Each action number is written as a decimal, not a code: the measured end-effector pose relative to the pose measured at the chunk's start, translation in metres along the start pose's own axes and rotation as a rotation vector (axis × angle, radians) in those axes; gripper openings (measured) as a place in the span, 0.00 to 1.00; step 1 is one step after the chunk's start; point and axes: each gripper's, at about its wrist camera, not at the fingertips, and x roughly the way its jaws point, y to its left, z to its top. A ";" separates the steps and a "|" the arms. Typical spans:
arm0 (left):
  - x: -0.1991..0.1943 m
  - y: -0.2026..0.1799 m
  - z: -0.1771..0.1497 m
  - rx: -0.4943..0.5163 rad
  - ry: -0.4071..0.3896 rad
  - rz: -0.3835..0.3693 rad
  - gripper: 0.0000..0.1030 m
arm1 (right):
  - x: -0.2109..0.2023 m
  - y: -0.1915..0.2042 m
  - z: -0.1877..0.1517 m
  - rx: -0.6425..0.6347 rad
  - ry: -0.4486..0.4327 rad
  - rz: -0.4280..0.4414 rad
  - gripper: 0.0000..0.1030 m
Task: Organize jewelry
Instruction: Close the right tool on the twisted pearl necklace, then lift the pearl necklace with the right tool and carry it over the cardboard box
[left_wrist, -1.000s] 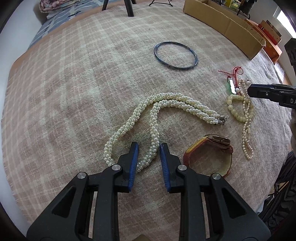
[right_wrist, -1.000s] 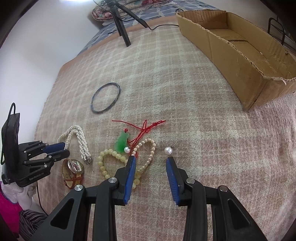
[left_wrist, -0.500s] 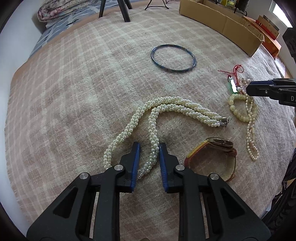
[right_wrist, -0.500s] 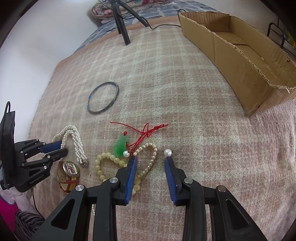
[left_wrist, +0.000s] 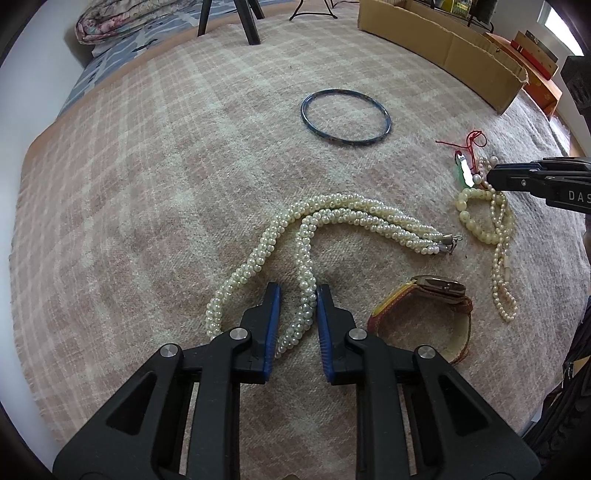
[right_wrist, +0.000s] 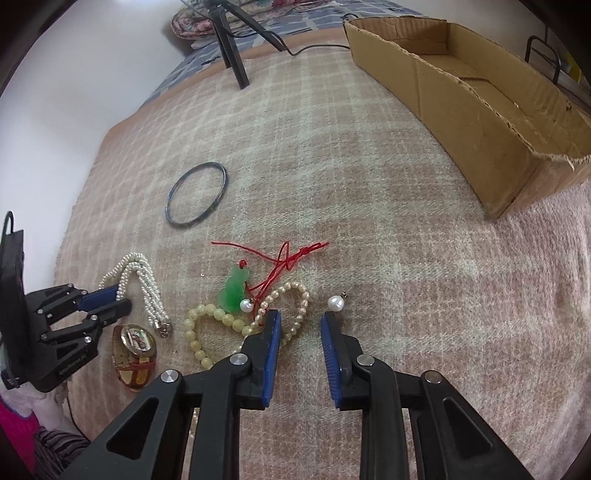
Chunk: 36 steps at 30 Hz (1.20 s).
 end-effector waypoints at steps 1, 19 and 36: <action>0.000 0.000 0.000 0.001 -0.001 0.001 0.17 | 0.001 0.003 0.000 -0.017 -0.001 -0.016 0.18; -0.004 -0.003 0.000 -0.006 -0.020 -0.001 0.06 | -0.008 0.027 -0.008 -0.228 -0.078 -0.083 0.01; -0.059 0.025 -0.001 -0.178 -0.120 -0.113 0.06 | -0.055 0.032 -0.014 -0.240 -0.199 -0.008 0.01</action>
